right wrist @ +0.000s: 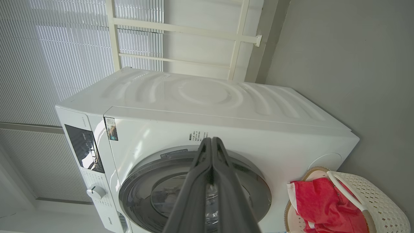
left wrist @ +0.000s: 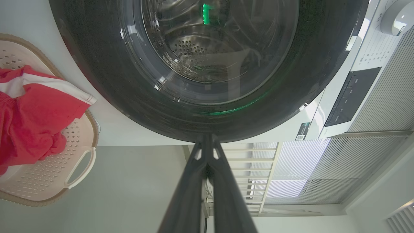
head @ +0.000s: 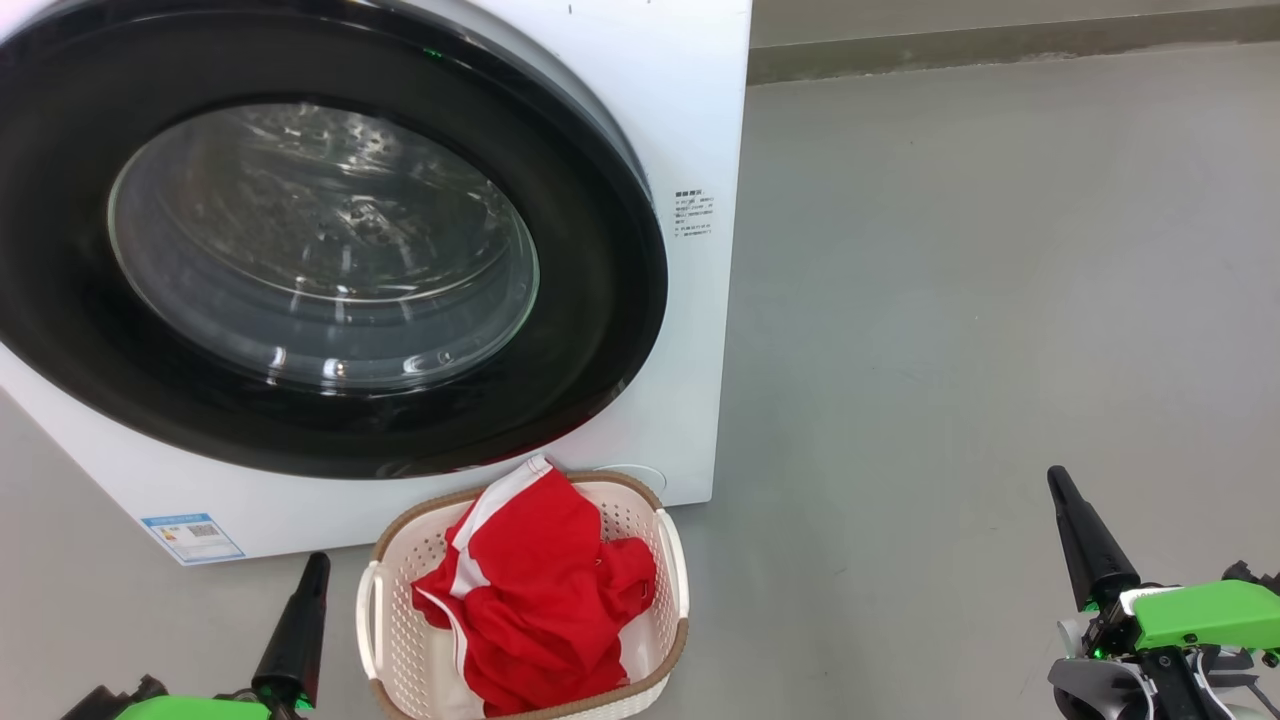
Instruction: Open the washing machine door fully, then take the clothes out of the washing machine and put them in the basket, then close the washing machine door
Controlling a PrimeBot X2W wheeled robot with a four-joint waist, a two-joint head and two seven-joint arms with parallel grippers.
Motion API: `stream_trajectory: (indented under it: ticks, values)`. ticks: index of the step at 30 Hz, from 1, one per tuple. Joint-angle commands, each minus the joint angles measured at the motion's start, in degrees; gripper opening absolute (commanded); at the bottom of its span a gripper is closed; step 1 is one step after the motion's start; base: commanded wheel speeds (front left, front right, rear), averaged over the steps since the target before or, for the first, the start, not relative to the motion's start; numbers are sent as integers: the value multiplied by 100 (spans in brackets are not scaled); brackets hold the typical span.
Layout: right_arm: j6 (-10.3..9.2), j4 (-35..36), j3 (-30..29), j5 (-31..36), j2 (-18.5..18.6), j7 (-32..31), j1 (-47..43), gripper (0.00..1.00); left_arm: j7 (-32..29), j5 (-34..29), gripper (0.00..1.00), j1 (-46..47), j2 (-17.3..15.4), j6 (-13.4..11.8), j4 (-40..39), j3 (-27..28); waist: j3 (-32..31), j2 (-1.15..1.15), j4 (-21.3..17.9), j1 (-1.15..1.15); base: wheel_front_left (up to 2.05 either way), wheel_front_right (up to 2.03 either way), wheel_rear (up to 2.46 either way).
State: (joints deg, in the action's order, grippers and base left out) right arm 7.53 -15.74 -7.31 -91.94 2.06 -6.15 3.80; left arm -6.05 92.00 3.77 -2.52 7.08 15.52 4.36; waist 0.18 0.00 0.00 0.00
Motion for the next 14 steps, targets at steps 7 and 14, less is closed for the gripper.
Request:
stream_trajectory:
  ticks: [7, 14]
  values:
    - [-4, 171, 76, -20, 82, -37, 238, 0, -43, 18, 0, 241, -41, 41, -149, 215, 0, 0, 0, 0, 0, 0, 0]
    - [-4, 171, 76, -20, 82, -36, 238, 0, -43, 17, 0, 241, -41, 41, -149, 216, 0, 0, 0, 0, 0, 0, 0]
